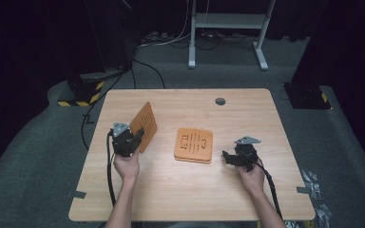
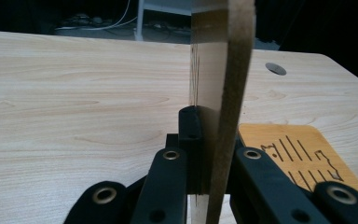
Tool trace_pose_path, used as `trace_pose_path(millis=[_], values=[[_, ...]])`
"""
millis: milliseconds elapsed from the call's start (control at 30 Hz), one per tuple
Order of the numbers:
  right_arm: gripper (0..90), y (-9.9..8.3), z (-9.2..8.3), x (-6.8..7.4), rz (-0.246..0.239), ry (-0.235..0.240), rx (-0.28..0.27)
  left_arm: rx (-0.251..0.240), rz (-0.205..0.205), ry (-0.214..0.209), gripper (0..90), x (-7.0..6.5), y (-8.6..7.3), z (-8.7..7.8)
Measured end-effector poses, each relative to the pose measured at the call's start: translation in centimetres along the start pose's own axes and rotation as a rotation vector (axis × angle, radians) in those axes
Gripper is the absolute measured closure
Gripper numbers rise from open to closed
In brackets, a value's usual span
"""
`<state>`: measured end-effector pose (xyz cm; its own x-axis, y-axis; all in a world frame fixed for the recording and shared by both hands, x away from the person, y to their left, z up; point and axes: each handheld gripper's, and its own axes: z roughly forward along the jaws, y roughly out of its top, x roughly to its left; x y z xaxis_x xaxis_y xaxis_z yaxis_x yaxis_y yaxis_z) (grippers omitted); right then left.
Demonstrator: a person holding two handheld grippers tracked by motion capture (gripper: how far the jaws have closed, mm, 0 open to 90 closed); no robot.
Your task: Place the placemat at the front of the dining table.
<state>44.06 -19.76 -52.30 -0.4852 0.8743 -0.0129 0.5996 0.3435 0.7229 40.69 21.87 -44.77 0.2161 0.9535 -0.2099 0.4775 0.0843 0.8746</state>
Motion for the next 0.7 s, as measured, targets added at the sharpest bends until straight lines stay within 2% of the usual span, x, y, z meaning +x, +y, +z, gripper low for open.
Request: trace_pose_path(millis=[133, 300, 467, 500, 700], values=[[28.0, 0.0, 0.0, 0.0, 0.001, 0.0, 0.0, 0.0, 0.001, 0.0, 86.1, 0.1, -0.2, 0.7], [28.0, 0.0, 0.0, 0.0, 0.001, -0.001, 0.0, 0.006, 0.035, 0.014, 86.1, 0.2, -0.2, 1.5], [28.0, 0.0, 0.0, 0.0, 0.001, 0.0, 0.0, 0.017, 0.032, 0.029, 86.1, 0.5, -0.5, 2.4], [28.0, 0.0, 0.0, 0.0, 0.002, -0.001, 0.0, 0.025, 0.043, 0.034, 86.1, 0.6, -0.5, 2.6], [28.0, 0.0, 0.0, 0.0, 0.002, -0.001, 0.0, 0.019, 0.052, 0.051, 86.1, 0.8, -0.9, 3.0]])
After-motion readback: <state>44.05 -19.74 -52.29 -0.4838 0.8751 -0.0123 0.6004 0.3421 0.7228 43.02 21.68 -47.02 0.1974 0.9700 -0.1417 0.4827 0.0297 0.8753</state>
